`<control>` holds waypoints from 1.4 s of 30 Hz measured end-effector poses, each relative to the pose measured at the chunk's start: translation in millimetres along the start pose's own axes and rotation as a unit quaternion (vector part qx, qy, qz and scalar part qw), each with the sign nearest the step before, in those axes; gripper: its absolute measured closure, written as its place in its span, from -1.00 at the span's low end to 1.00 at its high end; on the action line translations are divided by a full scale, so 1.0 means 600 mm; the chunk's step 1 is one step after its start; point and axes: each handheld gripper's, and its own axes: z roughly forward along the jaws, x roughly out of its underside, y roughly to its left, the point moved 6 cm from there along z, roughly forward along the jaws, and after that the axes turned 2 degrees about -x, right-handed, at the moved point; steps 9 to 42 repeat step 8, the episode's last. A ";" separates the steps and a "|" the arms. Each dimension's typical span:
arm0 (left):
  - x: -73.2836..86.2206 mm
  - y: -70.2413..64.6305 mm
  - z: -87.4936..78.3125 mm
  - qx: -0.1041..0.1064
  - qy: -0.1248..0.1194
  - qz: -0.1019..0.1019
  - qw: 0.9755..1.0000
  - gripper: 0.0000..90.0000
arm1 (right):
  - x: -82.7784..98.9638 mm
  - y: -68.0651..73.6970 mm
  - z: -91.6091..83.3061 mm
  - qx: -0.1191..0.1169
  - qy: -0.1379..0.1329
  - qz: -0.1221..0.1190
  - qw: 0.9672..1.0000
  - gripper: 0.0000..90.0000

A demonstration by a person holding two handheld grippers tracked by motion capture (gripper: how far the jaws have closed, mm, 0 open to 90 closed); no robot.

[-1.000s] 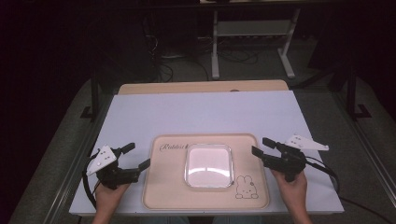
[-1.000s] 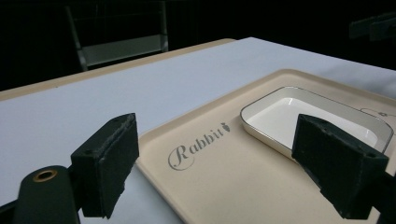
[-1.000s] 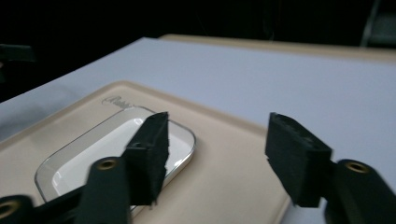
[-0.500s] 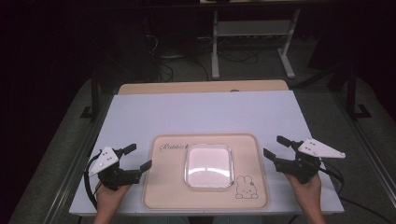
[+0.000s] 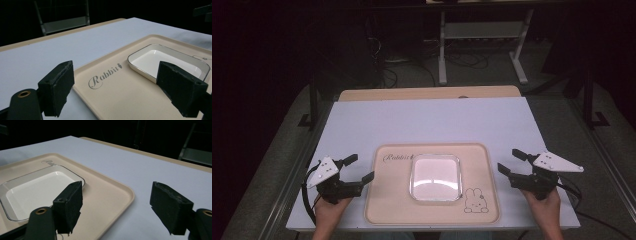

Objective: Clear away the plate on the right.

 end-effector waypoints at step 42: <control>-0.001 -0.003 0.002 0.002 0.000 0.002 1.000 -0.68 | -0.002 0.000 -0.006 -0.002 -0.010 0.004 1.000 -0.45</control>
